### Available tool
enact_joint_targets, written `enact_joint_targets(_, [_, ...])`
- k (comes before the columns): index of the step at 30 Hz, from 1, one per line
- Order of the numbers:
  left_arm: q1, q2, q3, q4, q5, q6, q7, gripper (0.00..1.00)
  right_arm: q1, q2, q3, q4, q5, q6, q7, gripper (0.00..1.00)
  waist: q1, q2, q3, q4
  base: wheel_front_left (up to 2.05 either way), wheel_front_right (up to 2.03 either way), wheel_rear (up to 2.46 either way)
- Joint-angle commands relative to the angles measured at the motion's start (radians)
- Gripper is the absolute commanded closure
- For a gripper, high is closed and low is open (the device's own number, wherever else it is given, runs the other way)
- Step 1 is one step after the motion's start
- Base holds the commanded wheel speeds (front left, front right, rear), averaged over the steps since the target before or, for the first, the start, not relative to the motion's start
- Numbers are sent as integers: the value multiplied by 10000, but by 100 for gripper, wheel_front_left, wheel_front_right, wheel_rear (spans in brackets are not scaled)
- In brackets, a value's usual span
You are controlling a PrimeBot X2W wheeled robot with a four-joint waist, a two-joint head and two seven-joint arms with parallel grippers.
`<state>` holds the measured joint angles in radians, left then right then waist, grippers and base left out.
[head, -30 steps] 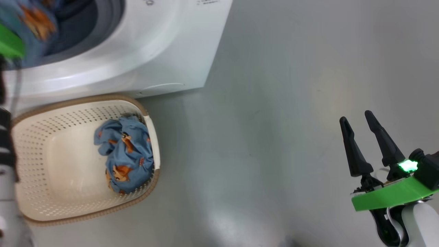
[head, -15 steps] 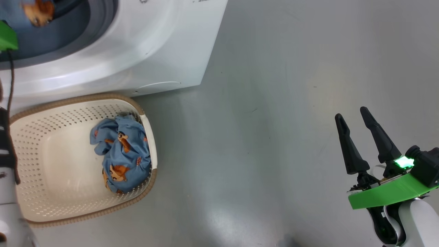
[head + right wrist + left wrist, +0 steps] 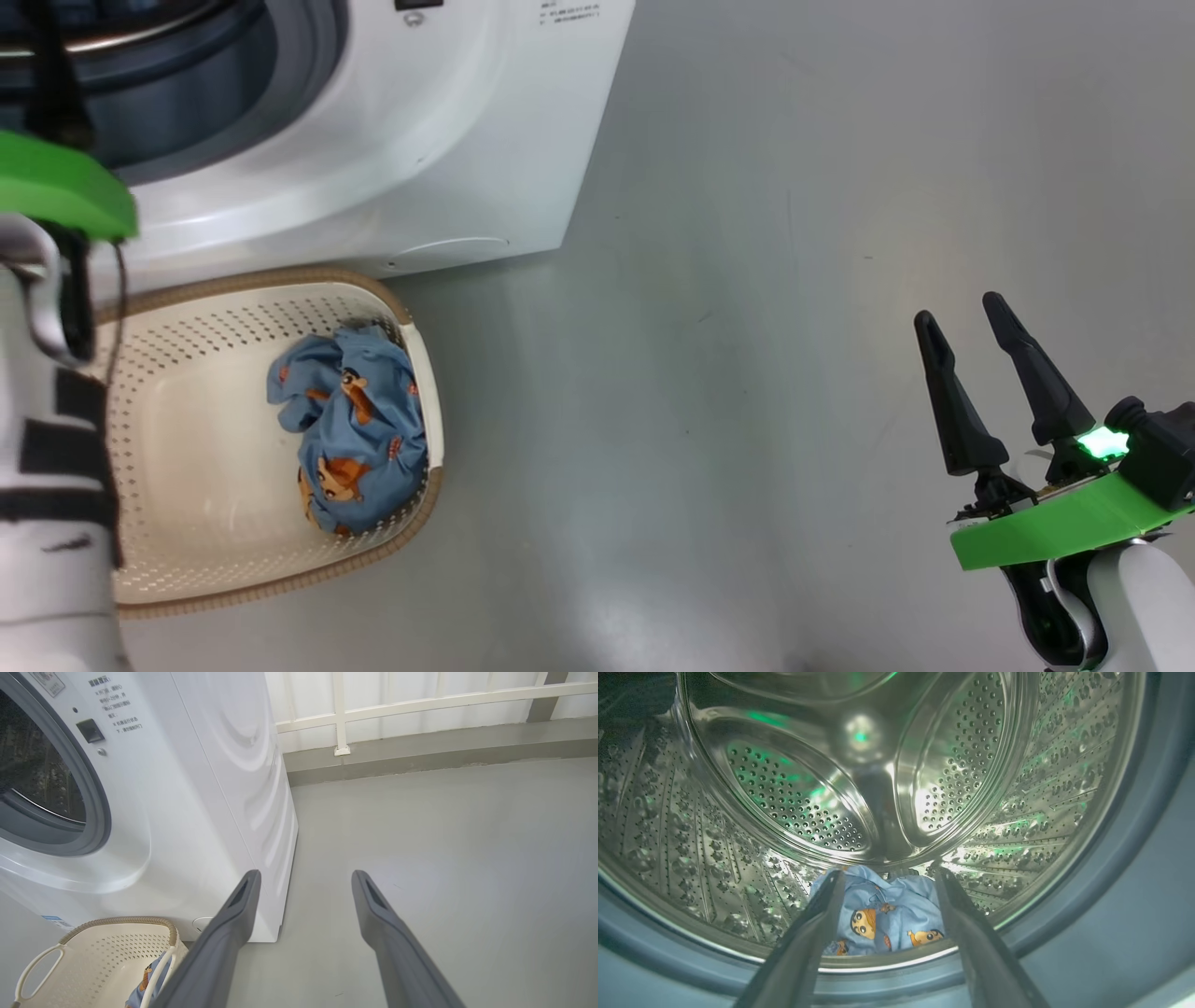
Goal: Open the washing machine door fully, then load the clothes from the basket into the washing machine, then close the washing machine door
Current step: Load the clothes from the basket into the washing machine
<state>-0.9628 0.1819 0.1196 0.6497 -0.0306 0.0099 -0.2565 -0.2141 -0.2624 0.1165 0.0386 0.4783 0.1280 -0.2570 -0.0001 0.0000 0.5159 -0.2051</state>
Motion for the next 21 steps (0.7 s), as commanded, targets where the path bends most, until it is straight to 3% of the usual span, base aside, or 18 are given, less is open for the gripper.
enact_joint_targets(1, [353,272,221,-246,-115,-19,-53,0,161,-229,156,-172,39,27,-48,0,1,0,-114,88,0,0,0])
enact_joint_targets(21, [4308,-947,520,-2104,-207,-443,-53,0,1049,-718,-160,97,-94,27,-48,0,1,0,-1869,1068,0,0,0])
